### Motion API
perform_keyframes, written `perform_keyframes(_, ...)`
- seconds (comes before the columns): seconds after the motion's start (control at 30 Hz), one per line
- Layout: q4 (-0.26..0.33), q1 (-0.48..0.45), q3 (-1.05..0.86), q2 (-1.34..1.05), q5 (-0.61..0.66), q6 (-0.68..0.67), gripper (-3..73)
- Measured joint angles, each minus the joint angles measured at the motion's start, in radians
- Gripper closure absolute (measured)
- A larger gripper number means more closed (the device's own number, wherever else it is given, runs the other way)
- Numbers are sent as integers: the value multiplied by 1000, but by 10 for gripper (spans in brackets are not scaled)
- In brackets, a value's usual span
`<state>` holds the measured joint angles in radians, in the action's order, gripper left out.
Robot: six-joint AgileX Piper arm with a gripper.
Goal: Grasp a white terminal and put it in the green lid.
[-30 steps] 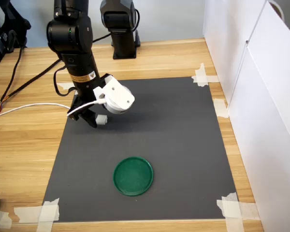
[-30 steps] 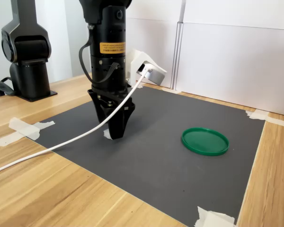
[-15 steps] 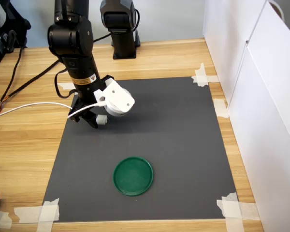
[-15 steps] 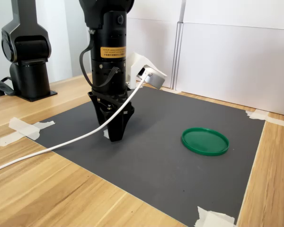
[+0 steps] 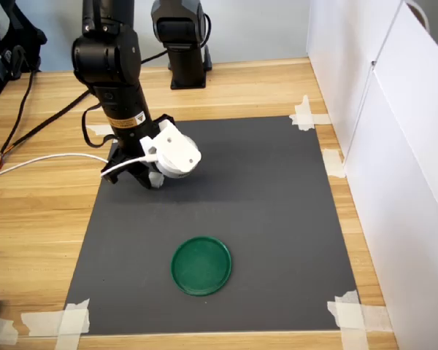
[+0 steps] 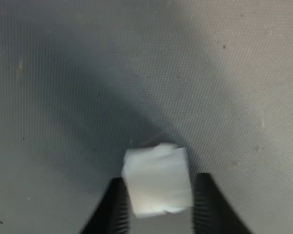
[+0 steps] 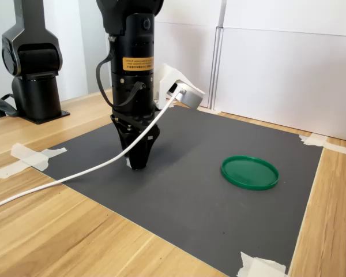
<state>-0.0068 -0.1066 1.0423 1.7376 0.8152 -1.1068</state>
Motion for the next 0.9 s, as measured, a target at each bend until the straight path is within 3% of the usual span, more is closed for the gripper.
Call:
perform_keyframes(0.43,-2,0,0,-29,6,9,427)
perform_keyframes(0.6,7,0,40,-87,74,6,427)
perform_keyframes(0.9,144,0,321,-121,275,8,427)
